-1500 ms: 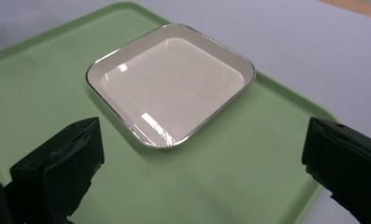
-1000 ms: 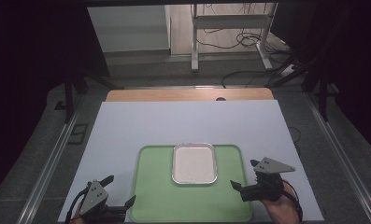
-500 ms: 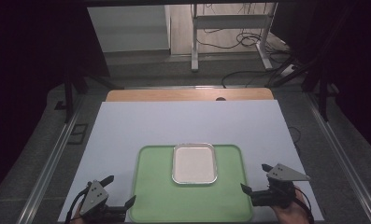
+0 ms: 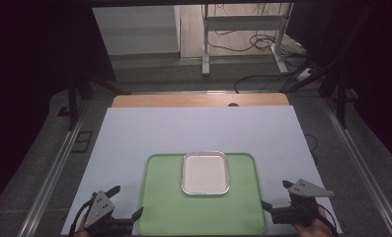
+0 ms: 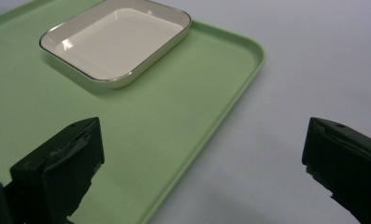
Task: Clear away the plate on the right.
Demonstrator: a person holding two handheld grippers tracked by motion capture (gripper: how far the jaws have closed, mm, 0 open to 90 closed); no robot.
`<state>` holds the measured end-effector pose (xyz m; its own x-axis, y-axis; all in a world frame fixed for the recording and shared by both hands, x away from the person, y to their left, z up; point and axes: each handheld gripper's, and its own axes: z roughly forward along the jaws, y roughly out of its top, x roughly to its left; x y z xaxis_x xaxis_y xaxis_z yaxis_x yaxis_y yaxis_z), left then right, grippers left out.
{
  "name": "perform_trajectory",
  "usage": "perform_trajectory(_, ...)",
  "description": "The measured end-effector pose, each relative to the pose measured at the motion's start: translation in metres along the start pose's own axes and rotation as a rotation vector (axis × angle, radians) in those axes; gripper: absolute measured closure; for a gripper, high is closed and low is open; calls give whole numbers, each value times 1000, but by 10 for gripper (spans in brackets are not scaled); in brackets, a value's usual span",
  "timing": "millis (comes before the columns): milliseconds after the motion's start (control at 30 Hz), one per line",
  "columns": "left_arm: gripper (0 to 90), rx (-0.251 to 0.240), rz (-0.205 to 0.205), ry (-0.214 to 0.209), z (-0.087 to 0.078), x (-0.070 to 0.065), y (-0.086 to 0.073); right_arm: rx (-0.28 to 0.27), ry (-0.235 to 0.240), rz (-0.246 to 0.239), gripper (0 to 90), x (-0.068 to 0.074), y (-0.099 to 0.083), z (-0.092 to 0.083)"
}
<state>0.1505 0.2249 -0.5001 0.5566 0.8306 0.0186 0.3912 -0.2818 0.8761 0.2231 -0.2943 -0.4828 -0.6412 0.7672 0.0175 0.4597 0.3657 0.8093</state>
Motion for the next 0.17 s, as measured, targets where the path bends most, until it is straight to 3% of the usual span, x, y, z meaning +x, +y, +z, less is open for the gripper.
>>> perform_trajectory(167,28,1,-1,-1,1,0,0,20,2,-1,0,-1,-1,1)
